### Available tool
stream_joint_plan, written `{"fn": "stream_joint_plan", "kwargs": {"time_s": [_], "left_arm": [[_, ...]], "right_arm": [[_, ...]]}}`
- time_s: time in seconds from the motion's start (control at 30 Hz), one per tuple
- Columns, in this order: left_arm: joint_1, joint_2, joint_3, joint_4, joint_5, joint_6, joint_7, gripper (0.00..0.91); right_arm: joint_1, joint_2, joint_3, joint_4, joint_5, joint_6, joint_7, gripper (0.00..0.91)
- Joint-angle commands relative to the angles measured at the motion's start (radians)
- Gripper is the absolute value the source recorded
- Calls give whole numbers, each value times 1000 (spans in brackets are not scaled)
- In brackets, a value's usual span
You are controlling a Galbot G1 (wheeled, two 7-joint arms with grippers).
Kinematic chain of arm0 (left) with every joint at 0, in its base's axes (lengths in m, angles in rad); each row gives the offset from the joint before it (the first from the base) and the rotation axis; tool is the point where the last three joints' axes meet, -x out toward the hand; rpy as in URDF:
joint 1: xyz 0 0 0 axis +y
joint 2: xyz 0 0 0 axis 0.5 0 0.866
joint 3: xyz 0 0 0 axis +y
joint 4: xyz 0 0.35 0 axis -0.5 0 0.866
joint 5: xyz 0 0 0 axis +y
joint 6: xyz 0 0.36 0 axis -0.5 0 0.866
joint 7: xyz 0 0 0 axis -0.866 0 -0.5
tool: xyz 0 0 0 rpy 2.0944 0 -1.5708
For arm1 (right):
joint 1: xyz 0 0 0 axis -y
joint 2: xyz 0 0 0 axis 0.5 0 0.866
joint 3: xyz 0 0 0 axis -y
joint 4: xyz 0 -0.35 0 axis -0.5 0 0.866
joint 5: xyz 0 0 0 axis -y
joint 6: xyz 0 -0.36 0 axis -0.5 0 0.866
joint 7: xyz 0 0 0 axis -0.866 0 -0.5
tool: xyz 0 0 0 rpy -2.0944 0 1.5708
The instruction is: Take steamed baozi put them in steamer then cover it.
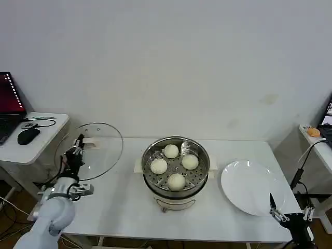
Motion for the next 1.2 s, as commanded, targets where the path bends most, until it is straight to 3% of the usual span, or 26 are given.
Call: {"fn": "stream_joint_plan", "kwargs": {"time_s": [0.03, 0.27, 0.57, 0.77, 1.2], "left_arm": [[-208, -62, 342, -116, 113, 190, 161, 0], [-340, -264, 511, -60, 306, 337, 306, 0], [-348, -484, 525, 63, 483, 374, 401, 0], [-301, -548, 526, 73, 555, 373, 412, 0], [-183, -566, 531, 9, 665, 349, 428, 0]], "right_arm": [[6, 14, -18, -10, -49, -2, 3, 907], [7, 14, -39, -22, -66, -5, 8, 907], [26, 10, -71, -51, -88, -6, 7, 907], [35, 6, -89, -58, -94, -10, 8, 907], [42, 7, -112, -71, -111, -13, 7, 907]]}}
